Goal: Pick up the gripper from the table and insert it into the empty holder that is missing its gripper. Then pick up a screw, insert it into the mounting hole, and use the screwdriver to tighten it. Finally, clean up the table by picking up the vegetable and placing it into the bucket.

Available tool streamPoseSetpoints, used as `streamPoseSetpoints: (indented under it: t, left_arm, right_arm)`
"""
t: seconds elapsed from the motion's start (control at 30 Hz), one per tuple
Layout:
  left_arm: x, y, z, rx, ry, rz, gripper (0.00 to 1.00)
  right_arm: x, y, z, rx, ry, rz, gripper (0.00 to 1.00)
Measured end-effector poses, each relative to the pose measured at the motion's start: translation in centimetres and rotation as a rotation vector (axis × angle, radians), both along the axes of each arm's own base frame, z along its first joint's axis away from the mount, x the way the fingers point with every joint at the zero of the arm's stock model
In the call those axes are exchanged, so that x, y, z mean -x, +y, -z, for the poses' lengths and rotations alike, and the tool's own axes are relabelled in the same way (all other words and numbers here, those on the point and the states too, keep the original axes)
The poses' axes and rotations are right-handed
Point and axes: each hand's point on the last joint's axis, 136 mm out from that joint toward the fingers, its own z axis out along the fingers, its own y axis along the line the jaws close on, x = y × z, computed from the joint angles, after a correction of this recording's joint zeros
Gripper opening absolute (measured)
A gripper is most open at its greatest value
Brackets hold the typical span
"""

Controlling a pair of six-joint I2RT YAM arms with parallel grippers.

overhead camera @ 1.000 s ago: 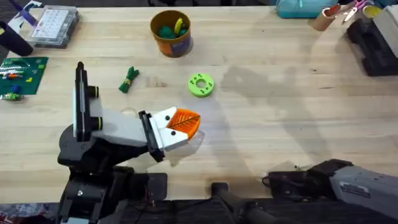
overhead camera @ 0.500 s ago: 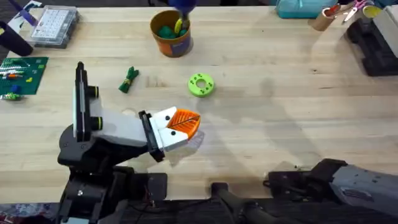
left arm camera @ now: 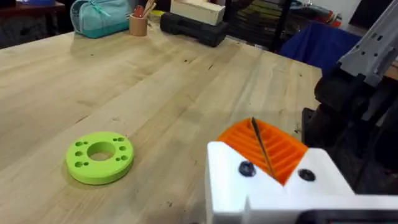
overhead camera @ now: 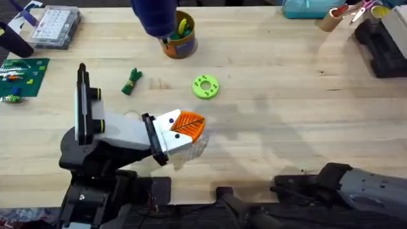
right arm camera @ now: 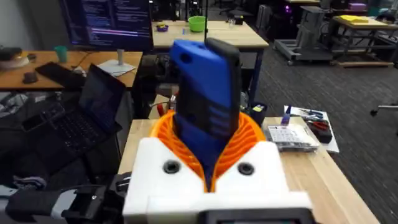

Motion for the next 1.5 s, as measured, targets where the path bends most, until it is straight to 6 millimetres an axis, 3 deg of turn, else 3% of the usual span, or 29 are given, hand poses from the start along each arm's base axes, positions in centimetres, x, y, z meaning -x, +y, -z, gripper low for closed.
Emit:
streamPoseSetpoints:
  t: [0.53,0.87,1.1,1.2,1.23,1.5]
  left_arm:
    - [0.0,0.0,0.0,0.000,0.000,0.000,0.009]
    - [0.0,0.0,0.0,0.000,0.000,0.000,0.009]
    - [0.0,0.0,0.0,0.000,0.000,0.000,0.009]
    - [0.0,0.0,0.0,0.000,0.000,0.000,0.009]
    - [0.0,0.0,0.0,0.000,0.000,0.000,0.009]
    - [0.0,0.0,0.0,0.000,0.000,0.000,0.009]
  right_arm:
    - [1.5,0.9,0.6,0.002,-0.012,-0.066,0.026]
    - [1.7,1.3,3.4,0.001,-0.012,-0.084,0.026]
    - [3.3,1.3,4.4,-0.052,-0.057,-0.117,0.026]
    - [3.4,1.5,5.4,-0.045,-0.035,-0.129,0.026]
    - [3.4,1.7,6.7,-0.028,-0.005,-0.136,0.026]
    - [3.4,1.9,8.8,-0.034,0.000,-0.147,0.026]
